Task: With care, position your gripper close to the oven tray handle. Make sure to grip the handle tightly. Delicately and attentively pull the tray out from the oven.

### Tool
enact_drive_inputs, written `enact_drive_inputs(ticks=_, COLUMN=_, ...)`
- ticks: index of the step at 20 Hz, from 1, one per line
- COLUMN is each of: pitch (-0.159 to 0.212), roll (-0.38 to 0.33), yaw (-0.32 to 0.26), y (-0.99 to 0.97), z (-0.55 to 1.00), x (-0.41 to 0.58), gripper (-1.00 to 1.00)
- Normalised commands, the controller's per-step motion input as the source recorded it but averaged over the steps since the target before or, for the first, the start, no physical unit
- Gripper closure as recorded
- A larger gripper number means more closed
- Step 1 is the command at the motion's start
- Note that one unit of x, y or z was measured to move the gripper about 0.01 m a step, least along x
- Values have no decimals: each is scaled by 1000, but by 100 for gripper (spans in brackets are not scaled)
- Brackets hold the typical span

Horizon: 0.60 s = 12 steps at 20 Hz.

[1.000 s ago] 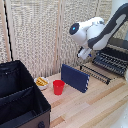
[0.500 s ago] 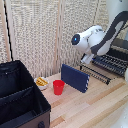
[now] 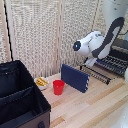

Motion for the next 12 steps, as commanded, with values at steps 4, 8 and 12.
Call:
enact_drive_inputs(ticks=4, pitch=-16, roll=-21, yaw=-8, y=-709, z=0, x=154, gripper=-100)
enact_drive_inputs(ticks=8, pitch=0, roll=1, yaw=-14, y=-686, z=0, x=104, gripper=-100)
enact_drive_inputs(ticks=12, pitch=0, roll=0, yaw=-27, y=-525, z=0, x=25, gripper=-100)
